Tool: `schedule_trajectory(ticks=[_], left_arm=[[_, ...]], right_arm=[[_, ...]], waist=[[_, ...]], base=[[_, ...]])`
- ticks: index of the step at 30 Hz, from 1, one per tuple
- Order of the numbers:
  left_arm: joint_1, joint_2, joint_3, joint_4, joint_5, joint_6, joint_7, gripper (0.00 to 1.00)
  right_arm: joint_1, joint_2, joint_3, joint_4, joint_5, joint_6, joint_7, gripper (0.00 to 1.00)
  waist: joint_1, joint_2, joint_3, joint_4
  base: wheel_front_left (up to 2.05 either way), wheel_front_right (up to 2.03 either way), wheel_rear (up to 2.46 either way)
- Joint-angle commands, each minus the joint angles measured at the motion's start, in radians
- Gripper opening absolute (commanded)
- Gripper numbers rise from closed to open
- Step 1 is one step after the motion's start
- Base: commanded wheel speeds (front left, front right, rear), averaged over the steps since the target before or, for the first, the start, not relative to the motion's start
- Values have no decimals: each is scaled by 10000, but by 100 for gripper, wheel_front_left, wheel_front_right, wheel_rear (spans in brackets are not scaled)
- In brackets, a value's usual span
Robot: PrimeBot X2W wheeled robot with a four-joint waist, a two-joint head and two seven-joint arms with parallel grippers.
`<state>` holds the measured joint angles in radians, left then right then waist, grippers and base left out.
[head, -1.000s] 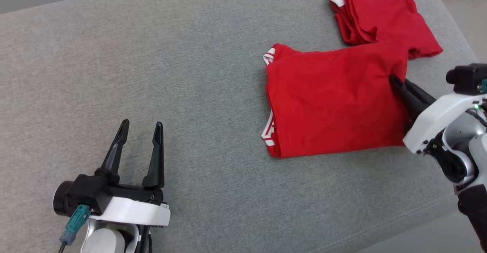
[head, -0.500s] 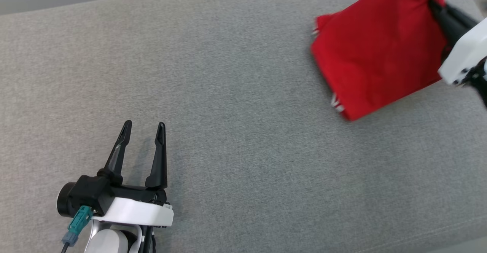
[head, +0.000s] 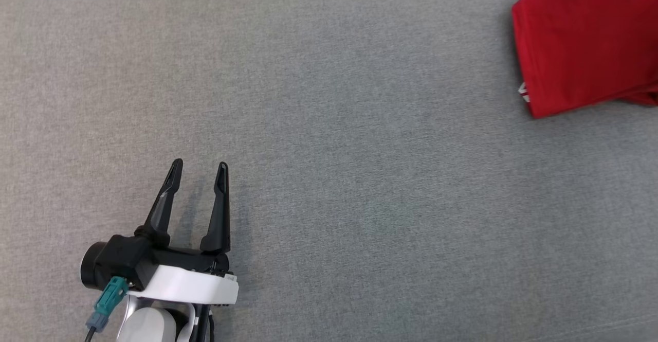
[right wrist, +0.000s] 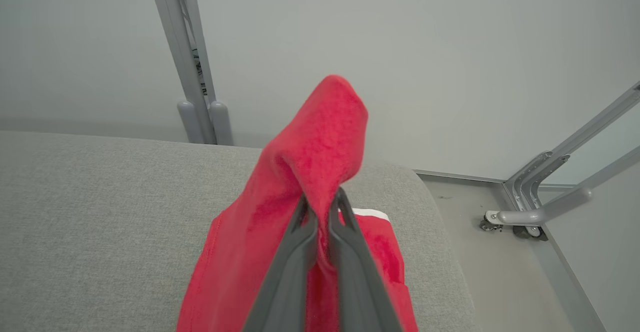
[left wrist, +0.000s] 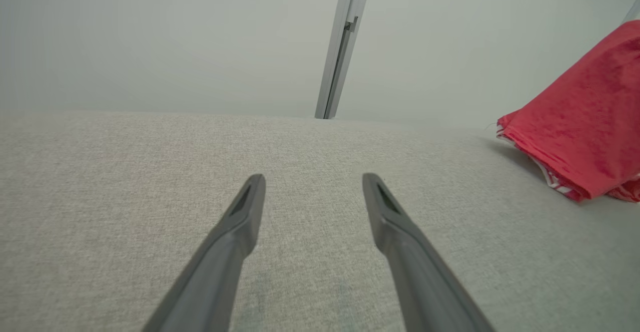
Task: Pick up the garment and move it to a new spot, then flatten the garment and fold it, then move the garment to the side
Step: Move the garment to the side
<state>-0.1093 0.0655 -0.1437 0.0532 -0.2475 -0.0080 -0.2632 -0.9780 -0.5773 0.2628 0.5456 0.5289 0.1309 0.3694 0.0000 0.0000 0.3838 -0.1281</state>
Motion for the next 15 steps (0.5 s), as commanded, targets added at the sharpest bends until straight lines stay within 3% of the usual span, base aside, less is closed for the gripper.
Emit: schedule_trajectory(ticks=[1, 10, 15], left_arm=[[-187, 35, 16, -49, 45, -39, -12, 100], [-497, 40, -164, -148, 261, -125, -12, 100], [-596, 91, -183, -217, 327, -193, -14, 100]], right_arm=[[-201, -156, -98, 116, -144, -3, -38, 0], [-609, -1287, -155, 1340, -1431, -3, -179, 0], [-687, -1582, -455, 2148, -2188, -3, -594, 0]], waist=[[0, 0, 136, 110], [0, 0, 729, 620], [0, 0, 1066, 822]], base=[[0, 0, 0], [0, 0, 0], [0, 0, 0]])
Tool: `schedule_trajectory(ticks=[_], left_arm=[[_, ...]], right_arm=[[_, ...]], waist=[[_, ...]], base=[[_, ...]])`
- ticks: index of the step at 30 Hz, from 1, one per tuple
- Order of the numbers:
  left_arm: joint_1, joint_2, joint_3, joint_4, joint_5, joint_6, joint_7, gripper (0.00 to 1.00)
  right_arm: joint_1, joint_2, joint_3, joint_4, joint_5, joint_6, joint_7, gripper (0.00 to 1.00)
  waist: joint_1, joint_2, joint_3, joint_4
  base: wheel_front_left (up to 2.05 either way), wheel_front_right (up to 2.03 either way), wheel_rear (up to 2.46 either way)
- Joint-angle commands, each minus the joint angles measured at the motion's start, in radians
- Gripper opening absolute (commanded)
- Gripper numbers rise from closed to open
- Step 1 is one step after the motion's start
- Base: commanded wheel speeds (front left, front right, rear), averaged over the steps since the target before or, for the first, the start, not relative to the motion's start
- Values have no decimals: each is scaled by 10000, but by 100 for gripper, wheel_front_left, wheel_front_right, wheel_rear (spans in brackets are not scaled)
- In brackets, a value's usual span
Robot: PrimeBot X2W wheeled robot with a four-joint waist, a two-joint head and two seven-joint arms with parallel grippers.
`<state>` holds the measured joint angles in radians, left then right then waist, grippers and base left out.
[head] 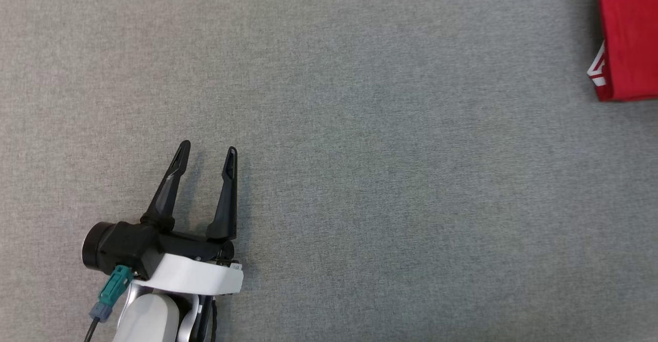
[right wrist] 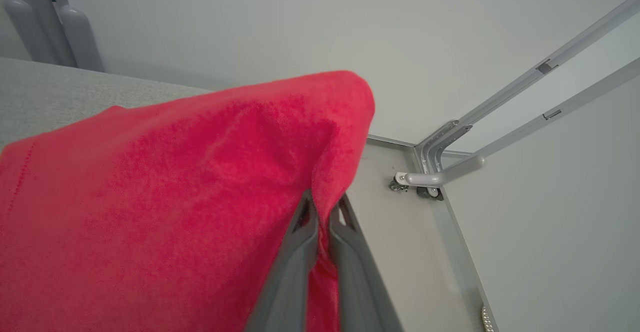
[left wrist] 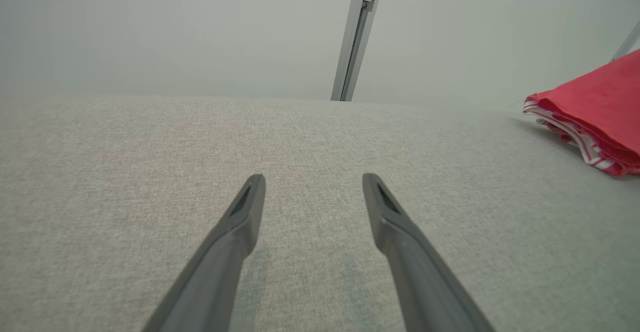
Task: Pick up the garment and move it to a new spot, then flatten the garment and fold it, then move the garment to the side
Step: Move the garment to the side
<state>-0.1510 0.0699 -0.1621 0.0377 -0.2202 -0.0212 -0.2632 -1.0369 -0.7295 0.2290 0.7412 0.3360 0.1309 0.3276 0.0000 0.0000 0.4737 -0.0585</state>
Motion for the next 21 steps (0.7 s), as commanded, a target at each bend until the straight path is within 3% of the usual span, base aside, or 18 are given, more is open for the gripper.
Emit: schedule_trajectory(ticks=[1, 7, 9, 10, 11, 12, 21], left_arm=[[-223, 53, -8, -80, 74, -65, -14, 100], [-301, 131, -40, -151, 170, -55, -14, 100], [-305, 167, -45, -158, 205, -45, -14, 100], [-314, 181, -46, -169, 198, -35, -14, 100], [-321, 196, -46, -180, 202, -26, -14, 100], [-324, 211, -45, -185, 203, -16, -14, 100], [-385, 311, -86, -230, 206, 64, 10, 100]], right_arm=[[-108, -81, -209, 410, -451, -3, -255, 0], [-296, 59, -671, 1171, -1727, -3, -964, 0], [-416, 123, -806, 1395, -2167, -3, -1328, 37], [-464, 155, -884, 1536, -2335, -3, -1447, 45], [-510, 241, -994, 1692, -2516, -3, -1549, 81], [-560, 326, -1097, 1800, -2707, -3, -1644, 100], [-962, 1243, -1910, 2547, -3667, -3, -2862, 100]], waist=[[0, 0, 228, 159], [0, 0, 513, 271], [0, 0, 605, 294], [0, 0, 643, 303], [0, 0, 670, 307], [0, 0, 692, 308], [0, 0, 725, 197]], base=[[0, 0, 0], [0, 0, 0], [0, 0, 0], [0, 0, 0], [0, 0, 0], [0, 0, 0], [0, 0, 0]])
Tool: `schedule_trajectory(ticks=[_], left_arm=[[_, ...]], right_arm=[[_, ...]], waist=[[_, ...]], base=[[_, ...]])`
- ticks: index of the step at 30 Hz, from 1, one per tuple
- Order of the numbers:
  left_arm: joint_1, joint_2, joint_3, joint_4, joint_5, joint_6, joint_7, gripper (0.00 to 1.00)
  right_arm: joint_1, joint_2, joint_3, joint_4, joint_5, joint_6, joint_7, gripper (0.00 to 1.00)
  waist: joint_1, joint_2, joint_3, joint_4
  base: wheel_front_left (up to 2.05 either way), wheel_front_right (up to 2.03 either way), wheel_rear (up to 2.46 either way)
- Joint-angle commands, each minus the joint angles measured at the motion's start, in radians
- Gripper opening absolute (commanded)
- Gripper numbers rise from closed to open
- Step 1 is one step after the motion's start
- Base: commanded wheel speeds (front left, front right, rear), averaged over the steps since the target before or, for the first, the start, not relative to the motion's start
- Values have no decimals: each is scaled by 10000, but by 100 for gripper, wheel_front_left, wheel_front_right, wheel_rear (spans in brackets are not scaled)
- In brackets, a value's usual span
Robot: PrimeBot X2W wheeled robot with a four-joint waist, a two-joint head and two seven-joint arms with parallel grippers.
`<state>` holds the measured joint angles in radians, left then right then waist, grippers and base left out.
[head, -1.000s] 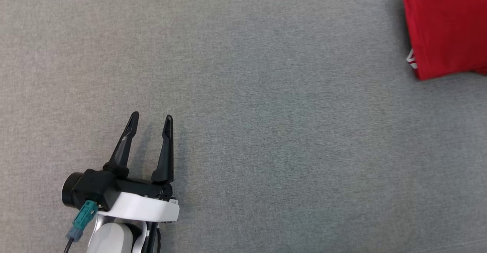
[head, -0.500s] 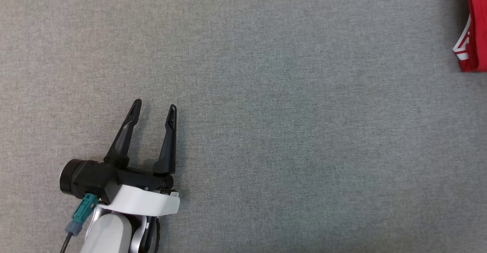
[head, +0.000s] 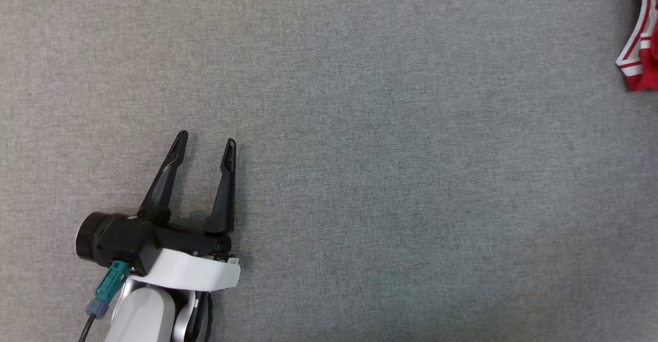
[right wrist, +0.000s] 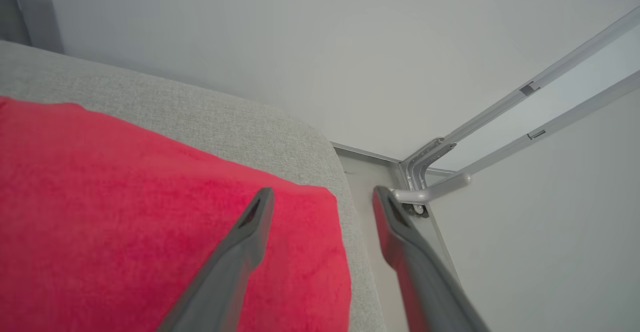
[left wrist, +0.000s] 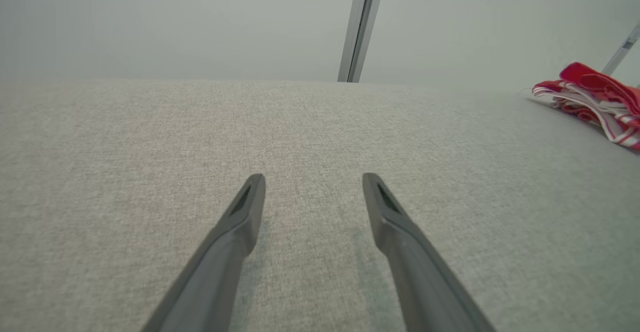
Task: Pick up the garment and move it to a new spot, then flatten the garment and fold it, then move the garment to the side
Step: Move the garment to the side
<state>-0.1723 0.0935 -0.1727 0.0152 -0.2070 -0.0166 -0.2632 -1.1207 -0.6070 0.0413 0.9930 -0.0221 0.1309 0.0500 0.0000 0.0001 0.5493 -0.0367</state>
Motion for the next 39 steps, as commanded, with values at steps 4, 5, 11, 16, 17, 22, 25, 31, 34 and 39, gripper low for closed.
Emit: schedule_trajectory(ticks=[4, 5, 11, 16, 17, 22, 25, 31, 34, 39], left_arm=[[-146, 94, 49, 21, 3, 75, 17, 100], [-150, 99, 73, 42, -29, 87, 16, 100], [-137, 71, 308, 255, -268, 159, 3, 100], [-18, 32, 557, 542, -478, 196, -6, 100], [26, 21, 619, 620, -530, 236, -7, 100], [271, -55, 894, 908, -606, 356, -10, 100], [433, -128, 1063, 1050, -672, 424, -11, 100], [885, -179, 1260, 1261, -540, 536, -10, 100], [1041, -190, 1274, 1286, -523, 526, -12, 100], [1335, -259, 1201, 1414, -392, 730, -12, 100]], right_arm=[[-108, 427, -254, 88, -201, -3, -503, 100], [-94, 549, -249, 85, -216, -3, -631, 100], [34, 1343, 230, 105, 222, -3, -1318, 100], [329, 2037, 753, -24, 939, -3, -2004, 100], [409, 2195, 819, -60, 1140, -3, -2154, 100], [1121, 2964, 1016, -316, 2047, -3, -2658, 100], [1766, 3416, 1148, -659, 2555, -3, -2887, 100], [3110, 3973, 1314, -1531, 2943, -3, -3102, 100], [3999, 4445, 1154, -2241, 3186, -1, -3140, 100], [5581, 4938, 796, -3616, 2900, -3, -3164, 100]], waist=[[0, -1, -263, -110], [0, -1, -341, -131], [0, -1, -1007, -319], [0, -1, -1706, -440], [0, -1, -1839, -470], [0, -1, -2556, -539], [0, -1, -2937, -549], [0, -1, -3446, -482], [0, -1, -3694, -424], [0, -1, -4093, -234]], base=[[0, 0, 0], [0, 0, 0], [0, 0, 0], [0, 0, 0], [0, 0, 0], [0, 0, 0], [0, 0, 0], [0, 0, 0], [0, 0, 0], [0, 0, 0]])
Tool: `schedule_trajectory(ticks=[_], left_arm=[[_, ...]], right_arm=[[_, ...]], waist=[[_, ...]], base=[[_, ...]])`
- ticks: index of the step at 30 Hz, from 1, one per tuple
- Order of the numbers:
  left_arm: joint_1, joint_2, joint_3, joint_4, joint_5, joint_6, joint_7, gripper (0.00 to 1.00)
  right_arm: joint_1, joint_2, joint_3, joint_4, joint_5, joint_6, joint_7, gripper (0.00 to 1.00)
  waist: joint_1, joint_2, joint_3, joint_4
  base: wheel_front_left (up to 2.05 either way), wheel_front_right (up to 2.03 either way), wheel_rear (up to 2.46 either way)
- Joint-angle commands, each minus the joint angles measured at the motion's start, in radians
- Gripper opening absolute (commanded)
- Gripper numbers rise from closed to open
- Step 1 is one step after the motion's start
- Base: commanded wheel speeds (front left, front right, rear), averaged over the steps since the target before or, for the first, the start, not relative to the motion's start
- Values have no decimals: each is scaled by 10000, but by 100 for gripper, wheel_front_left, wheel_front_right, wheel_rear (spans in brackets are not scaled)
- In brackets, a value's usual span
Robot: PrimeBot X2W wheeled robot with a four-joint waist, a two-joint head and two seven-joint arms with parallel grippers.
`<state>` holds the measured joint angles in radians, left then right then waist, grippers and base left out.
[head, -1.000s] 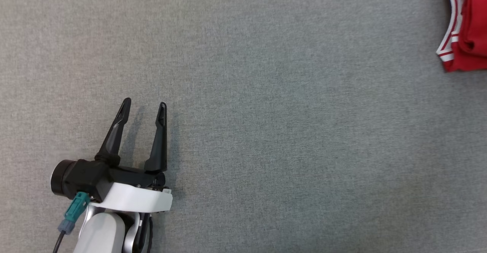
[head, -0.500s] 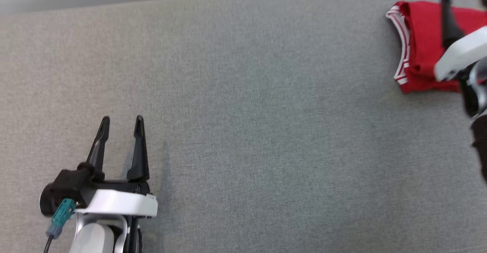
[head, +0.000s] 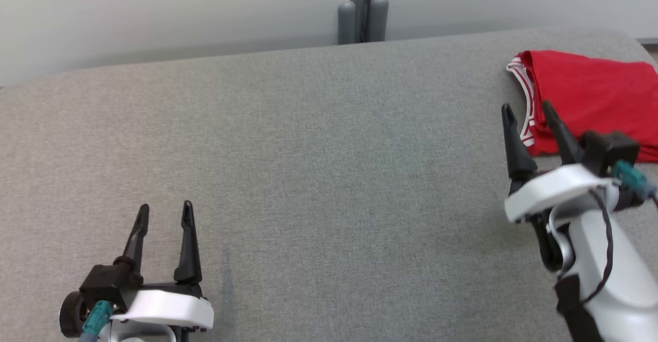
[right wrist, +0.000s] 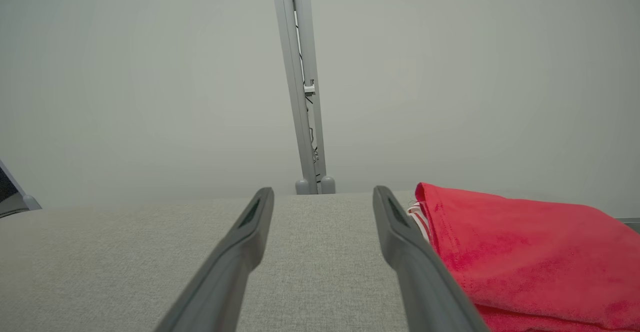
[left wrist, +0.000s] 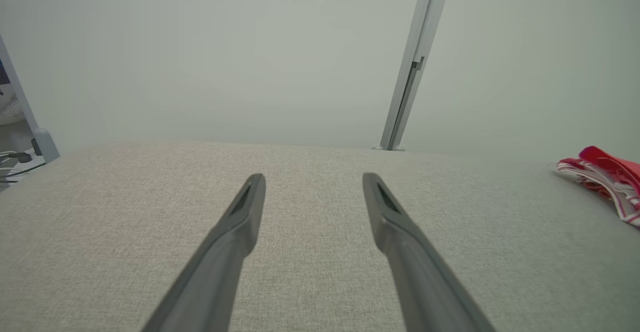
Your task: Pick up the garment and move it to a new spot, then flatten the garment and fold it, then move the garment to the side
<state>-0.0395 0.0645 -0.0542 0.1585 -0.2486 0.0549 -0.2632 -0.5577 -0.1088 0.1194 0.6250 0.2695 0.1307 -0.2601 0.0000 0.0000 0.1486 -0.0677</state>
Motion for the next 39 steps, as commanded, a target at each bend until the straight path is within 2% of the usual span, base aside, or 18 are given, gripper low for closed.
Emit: schedule_trajectory(ticks=[1, 8, 15, 21, 39], left_arm=[[83, 21, -20, -16, 94, 102, -12, 100], [576, -59, -132, 148, 63, 390, -13, 100], [930, -91, -228, 168, 106, 543, -13, 100], [1136, -98, -208, 1, 218, 692, -13, 100], [1205, -112, -284, -79, 129, 531, -13, 100]], right_arm=[[284, 86, -91, -268, -89, 1, -62, 100], [2574, 532, -402, -2168, -807, 1, -67, 100], [3920, 544, -277, -3500, -566, 1, -61, 100], [4507, 548, -268, -3828, -407, 1, -61, 100], [4609, 550, -199, -3796, -476, 1, 23, 100]], waist=[[0, 0, -169, 116], [0, 0, -651, 405], [0, 0, -929, 652], [0, 0, -1117, 755], [0, 0, -1158, 844]], base=[[0, 0, 0], [0, 0, 0], [0, 0, 0], [0, 0, 0], [0, 0, 0]])
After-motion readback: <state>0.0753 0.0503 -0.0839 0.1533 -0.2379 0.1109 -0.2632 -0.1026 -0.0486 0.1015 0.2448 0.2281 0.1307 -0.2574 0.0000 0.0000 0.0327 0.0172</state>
